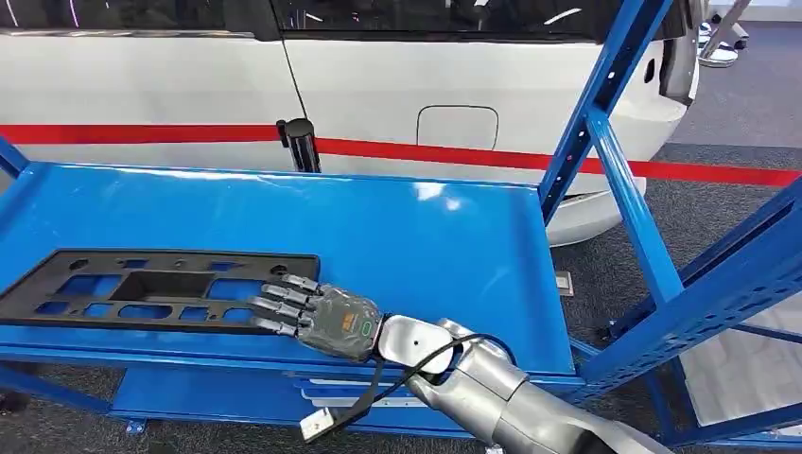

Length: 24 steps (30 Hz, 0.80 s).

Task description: Take the parts from the cabinet and place them on the table.

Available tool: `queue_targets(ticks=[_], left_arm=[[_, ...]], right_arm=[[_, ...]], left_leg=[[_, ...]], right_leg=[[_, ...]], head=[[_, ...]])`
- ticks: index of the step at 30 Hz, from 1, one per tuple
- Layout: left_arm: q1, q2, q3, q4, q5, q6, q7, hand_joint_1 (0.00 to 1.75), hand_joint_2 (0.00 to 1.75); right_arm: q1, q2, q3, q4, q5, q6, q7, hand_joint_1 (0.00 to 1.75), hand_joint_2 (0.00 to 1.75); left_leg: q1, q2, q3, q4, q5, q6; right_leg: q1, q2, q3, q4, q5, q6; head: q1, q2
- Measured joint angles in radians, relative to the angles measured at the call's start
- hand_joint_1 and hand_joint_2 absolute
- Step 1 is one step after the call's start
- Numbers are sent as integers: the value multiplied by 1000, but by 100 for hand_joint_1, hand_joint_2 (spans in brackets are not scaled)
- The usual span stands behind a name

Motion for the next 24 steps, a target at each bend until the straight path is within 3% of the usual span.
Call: queue_targets(ticks=[13,24], left_arm=[[0,-2,0,0,4,0,2,0,0],[0,-4,0,0,6,0,5,0,0]], right_arm=[[-10,49,-12,61,42,-2,71,0,175],[-11,82,-30,96,60,-2,91,0,175]], left_leg=[[0,0,0,0,0,0],[0,0,0,0,0,0]], right_leg=[[0,0,0,0,0,0],[0,0,0,0,0,0]], head=[[0,0],[0,0]])
